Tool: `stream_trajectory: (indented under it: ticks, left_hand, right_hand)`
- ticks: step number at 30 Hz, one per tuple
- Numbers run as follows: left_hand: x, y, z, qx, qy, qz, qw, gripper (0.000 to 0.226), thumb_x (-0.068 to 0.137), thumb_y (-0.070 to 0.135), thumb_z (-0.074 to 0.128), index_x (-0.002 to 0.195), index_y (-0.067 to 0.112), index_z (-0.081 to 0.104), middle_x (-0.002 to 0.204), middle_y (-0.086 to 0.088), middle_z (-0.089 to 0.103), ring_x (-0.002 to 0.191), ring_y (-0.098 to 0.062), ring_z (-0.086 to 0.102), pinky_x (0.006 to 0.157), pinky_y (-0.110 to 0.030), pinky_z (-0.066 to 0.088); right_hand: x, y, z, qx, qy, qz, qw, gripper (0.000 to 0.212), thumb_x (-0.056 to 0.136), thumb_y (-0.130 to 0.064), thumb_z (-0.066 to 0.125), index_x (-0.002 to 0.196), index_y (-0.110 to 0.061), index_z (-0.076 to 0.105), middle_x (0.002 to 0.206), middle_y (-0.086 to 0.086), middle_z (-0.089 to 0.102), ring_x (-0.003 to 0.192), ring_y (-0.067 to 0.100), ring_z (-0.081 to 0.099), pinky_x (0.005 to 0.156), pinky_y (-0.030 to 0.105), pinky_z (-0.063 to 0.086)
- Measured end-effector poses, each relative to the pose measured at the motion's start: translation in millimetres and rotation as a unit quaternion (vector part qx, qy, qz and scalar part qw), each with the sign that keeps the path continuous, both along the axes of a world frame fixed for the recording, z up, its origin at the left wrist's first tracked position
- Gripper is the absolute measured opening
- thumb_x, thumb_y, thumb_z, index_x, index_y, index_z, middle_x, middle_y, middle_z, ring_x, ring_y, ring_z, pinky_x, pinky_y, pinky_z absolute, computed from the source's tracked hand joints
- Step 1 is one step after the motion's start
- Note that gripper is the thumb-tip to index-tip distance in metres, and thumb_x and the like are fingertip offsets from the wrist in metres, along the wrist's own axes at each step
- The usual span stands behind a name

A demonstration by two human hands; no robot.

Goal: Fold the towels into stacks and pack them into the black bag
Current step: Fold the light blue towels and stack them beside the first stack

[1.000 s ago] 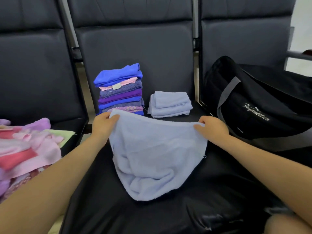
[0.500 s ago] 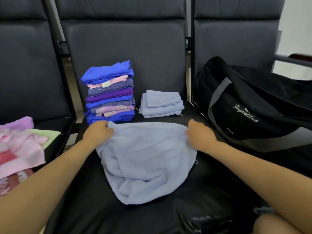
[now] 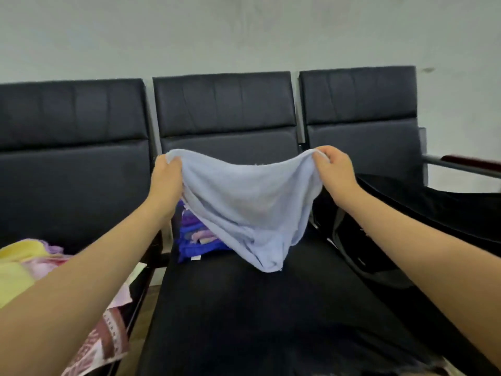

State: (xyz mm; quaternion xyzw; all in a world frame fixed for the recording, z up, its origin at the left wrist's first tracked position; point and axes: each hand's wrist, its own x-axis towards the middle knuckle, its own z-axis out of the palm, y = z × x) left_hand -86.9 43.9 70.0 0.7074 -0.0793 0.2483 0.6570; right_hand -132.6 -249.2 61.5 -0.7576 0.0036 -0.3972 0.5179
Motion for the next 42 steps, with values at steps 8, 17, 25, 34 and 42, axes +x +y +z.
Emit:
stream_trajectory:
  ticks: [8,17,25,34,42]
  left_hand:
    - [-38.2,16.4,31.2,-0.027,-0.061,0.045,0.997,0.02,0.097,0.02,0.036,0.112,0.015,0.049,0.095,0.006,0.052,0.082,-0.006,0.049,0.067,-0.02,0.04]
    - [-31.8,41.5,-22.5,-0.087,0.232,-0.07,0.966,0.026,0.094,0.01,0.053,0.117,-0.001,0.057,0.106,-0.012,0.065,0.087,-0.022,0.061,0.072,-0.029,0.049]
    - [8.1,58.0,-168.5,0.251,0.241,0.047,0.936,0.026,0.089,0.013,0.058,0.063,0.014,0.058,0.068,-0.015,0.057,0.059,-0.022,0.052,0.056,-0.028,0.042]
    - [53.1,54.1,-193.5,0.223,0.223,0.091,0.945,0.032,0.086,0.005,0.061,0.117,0.008,0.062,0.121,-0.015,0.063,0.105,-0.03,0.062,0.096,-0.042,0.049]
    - [-33.6,7.7,-193.8,0.434,0.101,-0.075,0.892,0.009,0.087,0.027,0.066,0.08,0.021,0.067,0.089,0.003,0.066,0.086,-0.013,0.061,0.079,-0.027,0.045]
  right_hand:
    - [-25.7,1.8,43.4,0.028,0.007,0.027,0.999,0.017,0.092,-0.015,0.05,0.098,-0.016,0.067,0.086,-0.01,0.061,0.078,0.001,0.054,0.063,0.015,0.043]
    - [-12.4,-6.2,-10.4,0.135,0.239,0.168,0.947,0.013,0.085,-0.01,0.061,0.09,-0.006,0.071,0.098,0.009,0.071,0.093,0.027,0.065,0.078,0.03,0.049]
    - [15.7,-11.7,-157.2,-0.059,0.355,0.067,0.931,0.016,0.085,-0.002,0.057,0.086,0.013,0.064,0.078,0.011,0.055,0.076,0.02,0.05,0.063,0.028,0.037]
    - [54.0,10.6,-192.5,0.096,0.325,0.037,0.94,0.032,0.092,-0.007,0.051,0.124,-0.006,0.056,0.091,0.004,0.055,0.06,0.022,0.065,0.061,0.034,0.053]
    - [26.2,20.5,-197.0,-0.156,0.338,0.064,0.926,0.054,0.09,-0.018,0.059,0.141,-0.016,0.043,0.134,0.009,0.047,0.119,0.023,0.05,0.086,0.023,0.036]
